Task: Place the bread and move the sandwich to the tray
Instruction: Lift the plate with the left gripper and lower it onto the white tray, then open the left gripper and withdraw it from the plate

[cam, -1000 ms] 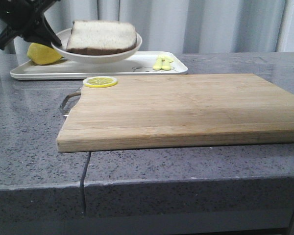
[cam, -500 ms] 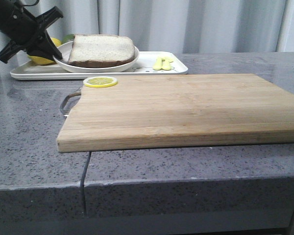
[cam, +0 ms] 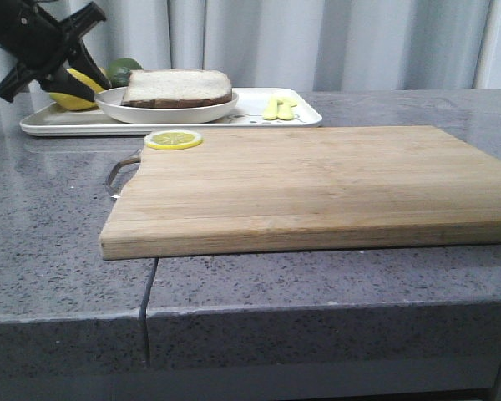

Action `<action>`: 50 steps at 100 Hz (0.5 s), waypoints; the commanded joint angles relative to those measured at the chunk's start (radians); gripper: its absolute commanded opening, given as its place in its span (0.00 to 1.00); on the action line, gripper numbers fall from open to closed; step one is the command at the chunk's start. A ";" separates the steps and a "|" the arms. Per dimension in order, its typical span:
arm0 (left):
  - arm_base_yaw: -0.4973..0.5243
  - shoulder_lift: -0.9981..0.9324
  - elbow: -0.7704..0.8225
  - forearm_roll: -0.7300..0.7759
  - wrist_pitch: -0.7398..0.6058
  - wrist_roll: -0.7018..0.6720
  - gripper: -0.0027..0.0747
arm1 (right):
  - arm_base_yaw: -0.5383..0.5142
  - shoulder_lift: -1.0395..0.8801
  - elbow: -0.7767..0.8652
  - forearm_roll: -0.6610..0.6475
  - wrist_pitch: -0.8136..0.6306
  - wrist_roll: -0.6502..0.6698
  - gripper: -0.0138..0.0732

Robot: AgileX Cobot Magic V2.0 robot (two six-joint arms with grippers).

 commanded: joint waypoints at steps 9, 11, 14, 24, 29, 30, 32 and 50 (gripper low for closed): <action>0.003 -0.166 -0.038 -0.020 0.012 0.004 0.08 | 0.004 -0.072 0.039 -0.057 -0.054 -0.010 0.09; 0.003 -0.178 -0.038 -0.012 0.012 0.004 0.05 | 0.004 -0.082 0.049 -0.069 -0.060 -0.010 0.09; 0.003 -0.195 -0.038 0.001 0.012 0.004 0.01 | 0.004 -0.095 0.071 -0.093 -0.075 -0.010 0.09; 0.003 -0.257 -0.038 0.036 0.012 0.004 0.01 | 0.004 -0.161 0.174 -0.155 -0.158 -0.010 0.09; 0.003 -0.287 -0.038 0.047 0.020 0.005 0.01 | 0.004 -0.197 0.228 -0.176 -0.208 -0.010 0.09; 0.003 -0.292 -0.038 0.048 0.023 0.005 0.01 | 0.004 -0.203 0.244 -0.183 -0.224 -0.010 0.09; 0.003 -0.305 -0.038 0.051 0.027 0.005 0.01 | 0.004 -0.220 0.270 -0.192 -0.239 -0.010 0.09; -0.010 -0.426 -0.038 0.080 0.069 0.063 0.01 | 0.004 -0.389 0.499 -0.221 -0.486 -0.010 0.09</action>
